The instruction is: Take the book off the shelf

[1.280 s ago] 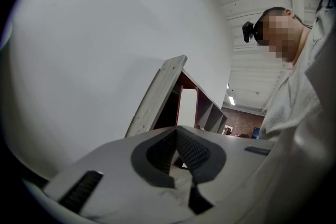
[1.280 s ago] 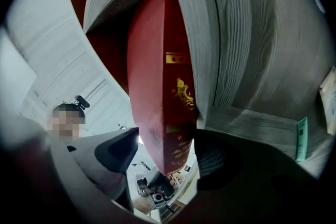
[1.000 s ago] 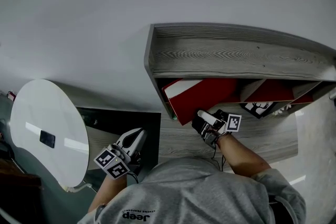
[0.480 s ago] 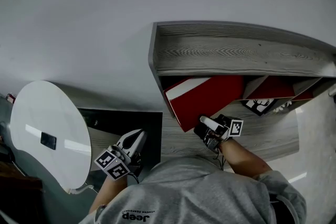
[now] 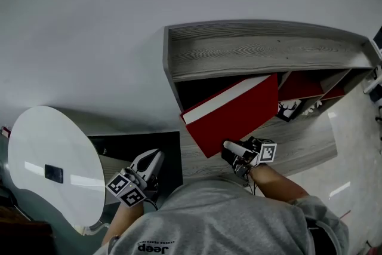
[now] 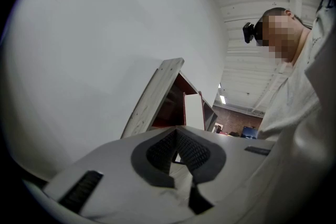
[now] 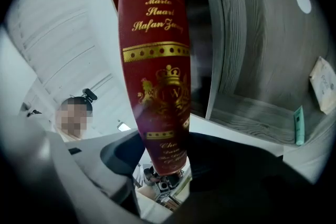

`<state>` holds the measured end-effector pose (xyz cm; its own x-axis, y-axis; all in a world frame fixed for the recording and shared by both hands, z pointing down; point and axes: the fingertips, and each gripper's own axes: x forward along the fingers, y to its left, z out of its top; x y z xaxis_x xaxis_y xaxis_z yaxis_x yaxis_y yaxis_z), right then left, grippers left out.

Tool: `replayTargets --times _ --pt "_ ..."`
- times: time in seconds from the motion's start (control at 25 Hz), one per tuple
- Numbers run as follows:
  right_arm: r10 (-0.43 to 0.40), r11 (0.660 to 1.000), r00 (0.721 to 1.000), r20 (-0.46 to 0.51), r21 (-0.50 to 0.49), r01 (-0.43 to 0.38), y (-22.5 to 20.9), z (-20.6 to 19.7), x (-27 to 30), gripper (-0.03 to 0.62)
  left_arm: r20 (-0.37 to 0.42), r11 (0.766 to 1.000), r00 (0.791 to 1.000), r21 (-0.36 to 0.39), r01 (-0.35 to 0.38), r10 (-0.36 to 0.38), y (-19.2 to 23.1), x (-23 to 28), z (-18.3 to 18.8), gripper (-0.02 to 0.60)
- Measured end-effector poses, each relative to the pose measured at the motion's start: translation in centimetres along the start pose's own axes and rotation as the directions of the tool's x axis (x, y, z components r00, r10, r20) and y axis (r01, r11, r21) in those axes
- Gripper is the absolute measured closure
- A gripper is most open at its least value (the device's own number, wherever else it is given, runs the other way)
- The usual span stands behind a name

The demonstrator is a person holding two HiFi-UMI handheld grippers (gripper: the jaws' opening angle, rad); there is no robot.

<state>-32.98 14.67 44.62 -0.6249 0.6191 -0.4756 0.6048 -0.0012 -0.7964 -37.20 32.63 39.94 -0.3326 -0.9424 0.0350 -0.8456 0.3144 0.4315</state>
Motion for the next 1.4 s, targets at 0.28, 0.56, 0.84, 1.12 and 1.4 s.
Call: replayTargets --times 0.28,0.56,0.84,1.12,1.4 --pt "-0.098 0.992 0.994 0.056 -0.069 0.101 1.7 -1.6 -2.9 0.326 -0.042 0.996 0.995 0.020 0.088 -0.087 -1.0 -0.3 -0.5 0.569" --pt "-0.221 0.961 0.963 0.153 -0.136 0.242 3.5 -1.8 -7.8 0.326 -0.101 0.971 0.969 0.058 0.232 -0.225 -3.6 1.6 -1.2 0.568" --pt "-0.377 0.894 0.887 0.266 -0.146 0.424 5.0 -0.2 -16.0 0.325 -0.162 0.934 0.927 0.064 0.352 -0.338 -7.3 5.4 -3.1 0.569" --pt "-0.518 0.801 0.769 0.374 -0.102 0.590 5.9 2.4 -29.0 0.326 -0.211 0.880 0.866 0.051 0.472 -0.453 -12.4 13.8 -7.3 0.568" --pt "-0.619 0.704 0.649 0.442 -0.054 0.708 6.1 5.6 -41.6 0.327 -0.262 0.819 0.793 0.017 0.574 -0.550 -19.0 24.6 -12.9 0.568"
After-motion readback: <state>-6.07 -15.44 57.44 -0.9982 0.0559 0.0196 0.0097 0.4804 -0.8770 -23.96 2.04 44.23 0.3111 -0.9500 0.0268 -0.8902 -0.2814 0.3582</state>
